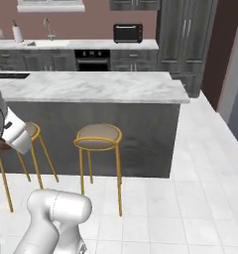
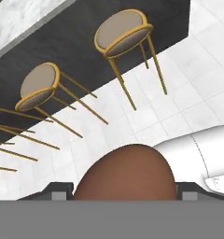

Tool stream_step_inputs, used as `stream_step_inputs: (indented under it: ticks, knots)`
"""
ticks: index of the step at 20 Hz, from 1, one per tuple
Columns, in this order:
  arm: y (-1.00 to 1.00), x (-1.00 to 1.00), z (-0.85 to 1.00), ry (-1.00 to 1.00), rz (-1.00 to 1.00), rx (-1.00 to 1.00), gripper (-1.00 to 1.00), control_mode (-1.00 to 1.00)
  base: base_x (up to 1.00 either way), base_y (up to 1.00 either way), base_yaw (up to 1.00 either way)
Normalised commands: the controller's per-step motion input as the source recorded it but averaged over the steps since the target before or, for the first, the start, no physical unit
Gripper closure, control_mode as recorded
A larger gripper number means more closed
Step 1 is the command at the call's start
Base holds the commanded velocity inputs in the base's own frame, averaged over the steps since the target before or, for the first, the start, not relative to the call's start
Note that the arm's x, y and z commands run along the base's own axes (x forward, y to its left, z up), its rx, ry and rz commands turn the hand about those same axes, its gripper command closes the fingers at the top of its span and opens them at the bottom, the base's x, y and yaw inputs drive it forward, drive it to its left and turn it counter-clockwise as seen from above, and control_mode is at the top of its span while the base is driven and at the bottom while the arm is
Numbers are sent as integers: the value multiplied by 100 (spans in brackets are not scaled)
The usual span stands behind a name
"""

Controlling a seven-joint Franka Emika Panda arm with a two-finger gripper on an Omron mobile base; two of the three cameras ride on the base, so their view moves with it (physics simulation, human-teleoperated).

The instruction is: Pick the egg and butter from the fridge and place them by the bowl for mixing.

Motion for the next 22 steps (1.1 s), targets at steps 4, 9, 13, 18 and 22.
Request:
stream_step_inputs:
  ticks: [4,9,13,18,22]
  knots:
    - [0,0,0,0,0,0,100,100,25,100,27]
    - [0,0,0,0,0,0,100,100,55,100,13]
    - [0,0,0,0,0,0,100,100,59,100,8]
    - [0,0,0,0,0,0,100,100,17,100,21]
    - [0,0,0,0,0,0,100,100,-41,100,49]
